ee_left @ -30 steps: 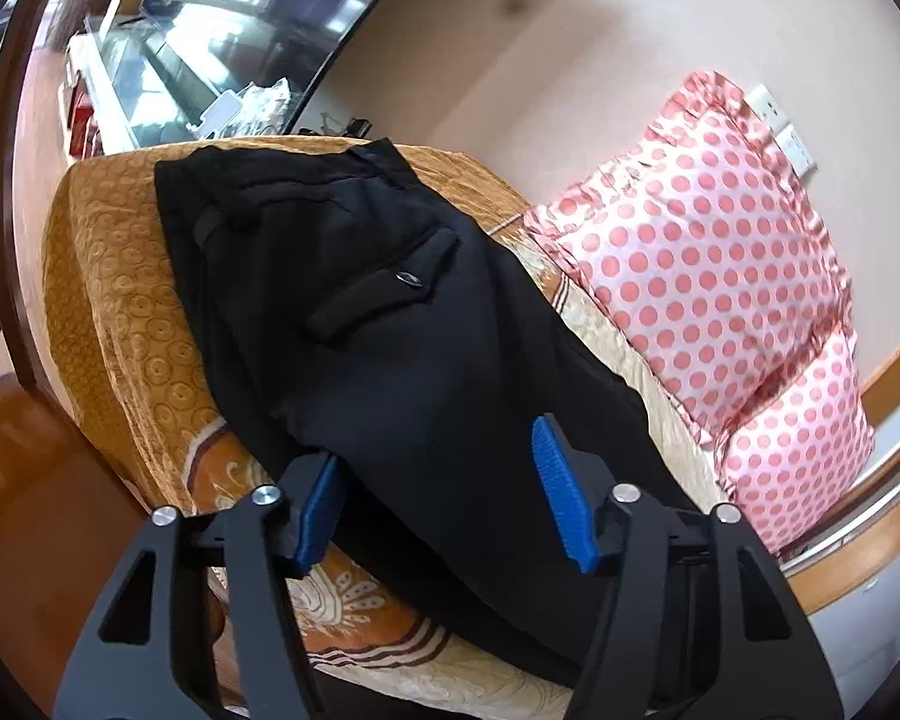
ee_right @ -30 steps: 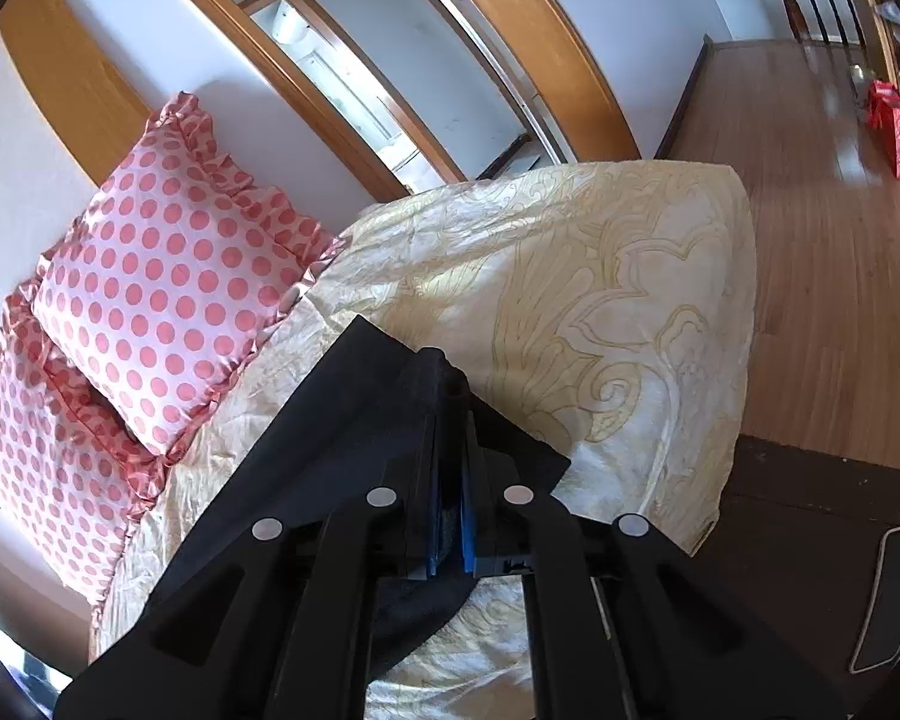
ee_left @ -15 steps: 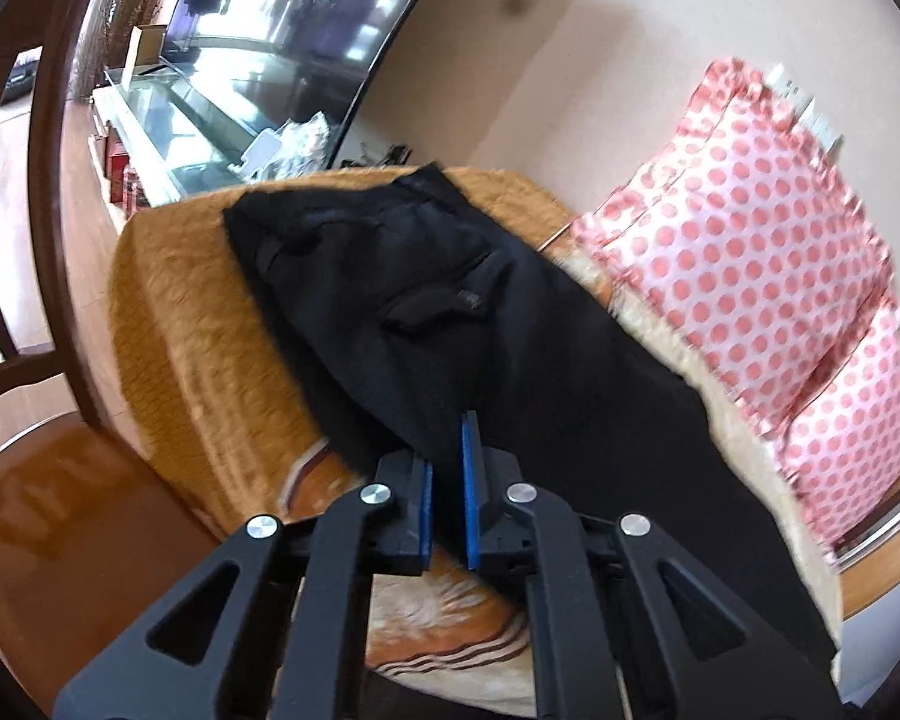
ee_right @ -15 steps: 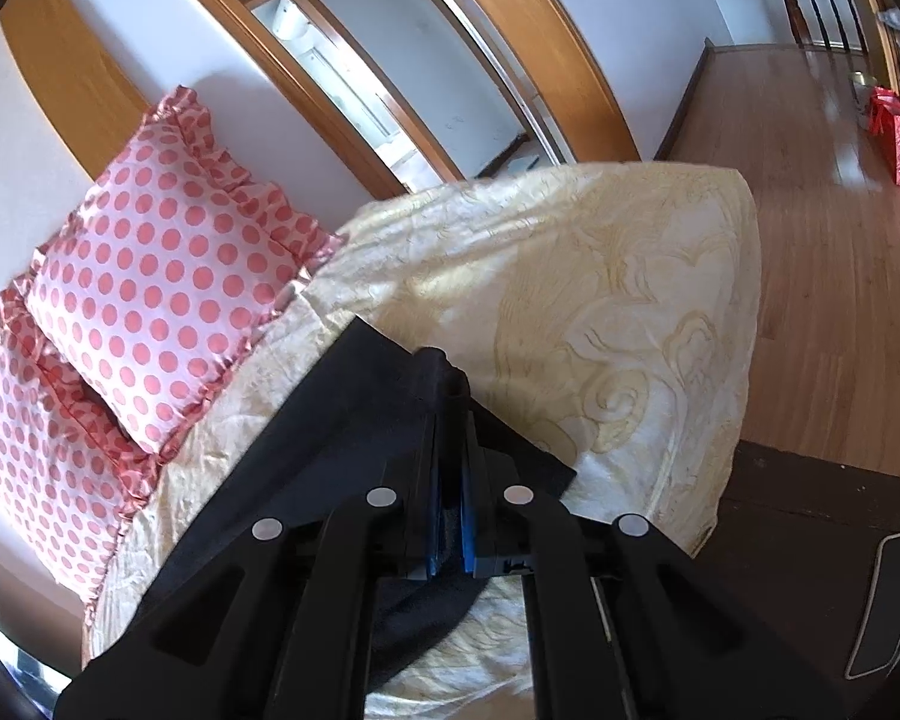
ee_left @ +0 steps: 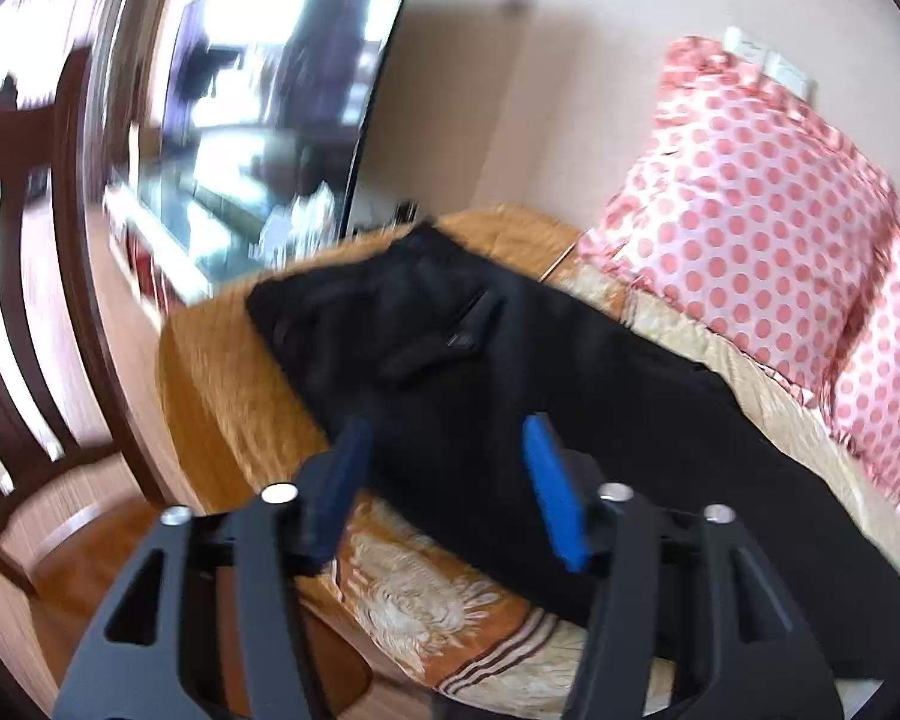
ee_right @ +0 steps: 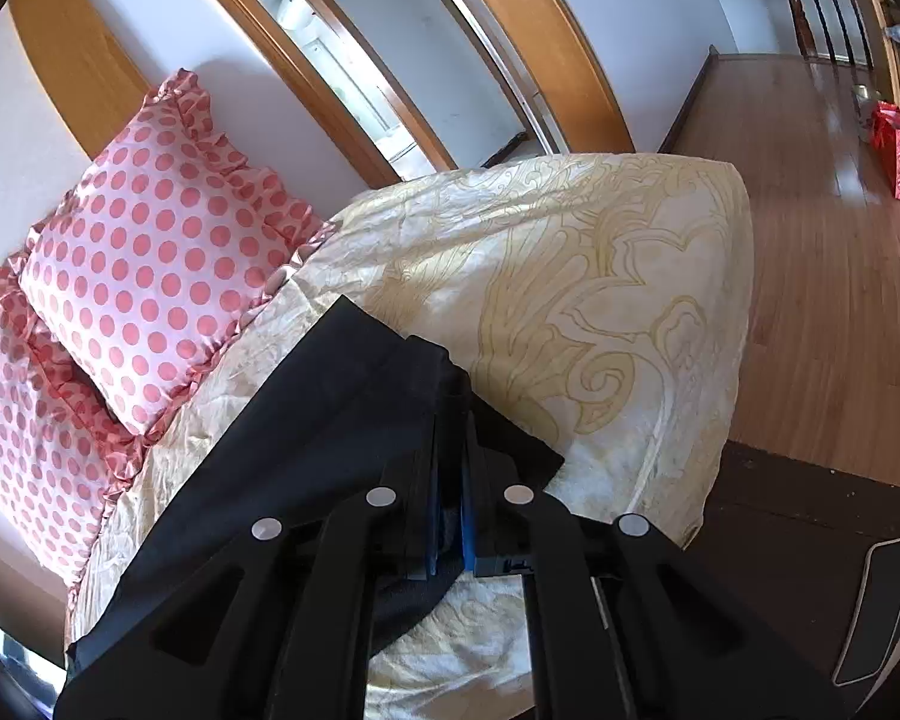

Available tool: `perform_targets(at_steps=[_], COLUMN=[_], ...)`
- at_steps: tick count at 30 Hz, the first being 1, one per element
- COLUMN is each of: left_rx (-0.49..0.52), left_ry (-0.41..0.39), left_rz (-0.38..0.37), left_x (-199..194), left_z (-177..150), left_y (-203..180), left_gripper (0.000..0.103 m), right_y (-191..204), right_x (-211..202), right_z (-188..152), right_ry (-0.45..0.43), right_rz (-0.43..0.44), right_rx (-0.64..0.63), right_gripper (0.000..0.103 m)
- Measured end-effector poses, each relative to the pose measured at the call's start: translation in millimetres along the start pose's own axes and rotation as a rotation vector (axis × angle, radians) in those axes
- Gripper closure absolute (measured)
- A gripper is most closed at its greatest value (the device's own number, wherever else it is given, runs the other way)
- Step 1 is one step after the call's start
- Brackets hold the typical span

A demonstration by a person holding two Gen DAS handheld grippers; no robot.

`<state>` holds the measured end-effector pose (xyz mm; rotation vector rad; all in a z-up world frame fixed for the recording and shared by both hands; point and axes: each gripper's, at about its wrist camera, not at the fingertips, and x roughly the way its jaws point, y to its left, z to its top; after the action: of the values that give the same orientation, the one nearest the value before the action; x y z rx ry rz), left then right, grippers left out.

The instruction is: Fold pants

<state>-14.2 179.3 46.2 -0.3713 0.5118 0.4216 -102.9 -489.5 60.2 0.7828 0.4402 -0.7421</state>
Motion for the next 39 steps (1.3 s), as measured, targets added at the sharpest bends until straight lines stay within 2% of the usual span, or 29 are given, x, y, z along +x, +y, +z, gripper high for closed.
perform_targets(at_steps=[2, 3, 7, 9, 11, 13, 14, 15, 16, 18, 25, 27, 31, 33, 35, 37, 39], left_rx=[0.055, 0.085, 0.184, 0.242, 0.273, 0.295, 0.304, 0.310, 0.314, 0.321, 0.357, 0.363, 0.374, 0.386, 0.399, 0.403, 0.403], left_ry=[-0.030, -0.030, 0.044, 0.091, 0.128, 0.170, 0.186, 0.200, 0.209, 0.231, 0.229, 0.230, 0.225, 0.221, 0.217, 0.216, 0.214], left_rz=[-0.044, -0.094, -0.282, -0.360, -0.397, -0.431, -0.443, -0.452, -0.458, -0.472, -0.465, -0.469, -0.467, -0.464, -0.460, -0.458, -0.463], left_x=[-9.0, -11.2, -5.0, 2.8, 9.4, 16.3, 19.0, 22.0, 22.6, 25.8, 27.2, 27.5, 28.8, 28.6, 28.5, 28.6, 28.4], left_z=[0.6, -0.6, -12.1, -22.7, -31.1, -40.7, -44.7, -48.5, -51.1, -56.9, -67.8, -68.9, -72.0, -73.6, -74.9, -75.4, -75.7], left_y=[-17.9, -30.2, -76.2, -101.7, -116.2, -127.9, -131.3, -132.4, -133.4, -138.1, -146.7, -147.4, -150.3, -152.8, -155.6, -156.2, -155.0], left_gripper=[0.034, 0.034, 0.032, 0.032, 0.032, 0.032, 0.032, 0.032, 0.032, 0.030, 0.024, 0.022, 0.018, 0.015, 0.012, 0.011, 0.011], right_y=[-0.8, -1.1, 4.6, 6.2, 2.6, -4.2, -7.1, -9.4, -12.3, -18.1, -16.2, -10.3, 10.4, 17.6, 21.7, 13.3, 3.7], right_x=[-1.2, -2.4, -11.8, -8.3, -3.3, -9.5, -14.3, -19.1, -25.6, -31.6, -18.1, -20.4, -24.4, -24.6, -24.9, -22.5, -18.7], right_z=[-0.1, -0.3, 0.7, 1.2, 0.6, 1.5, 2.2, 3.7, 5.9, 9.4, 0.7, -6.5, -29.5, -38.1, -41.4, -35.1, -26.7], right_ry=[-0.001, -0.006, -0.044, -0.027, 0.014, 0.013, -0.001, -0.023, -0.057, -0.086, -0.033, -0.030, 0.000, 0.027, 0.014, -0.013, -0.026], right_rz=[0.008, 0.011, 0.002, -0.020, -0.026, 0.004, 0.005, -0.009, -0.033, -0.042, -0.019, -0.004, 0.045, 0.101, 0.101, 0.086, 0.094], right_rx=[-0.003, -0.004, -0.025, -0.043, -0.039, 0.000, 0.012, 0.015, 0.015, 0.021, -0.019, -0.046, -0.157, -0.179, -0.190, -0.127, -0.053], right_gripper=[0.097, 0.097, 0.098, 0.097, 0.096, 0.089, 0.074, 0.052, 0.047, 0.047, 0.049, 0.057, 0.060, 0.064, 0.066, 0.066, 0.071])
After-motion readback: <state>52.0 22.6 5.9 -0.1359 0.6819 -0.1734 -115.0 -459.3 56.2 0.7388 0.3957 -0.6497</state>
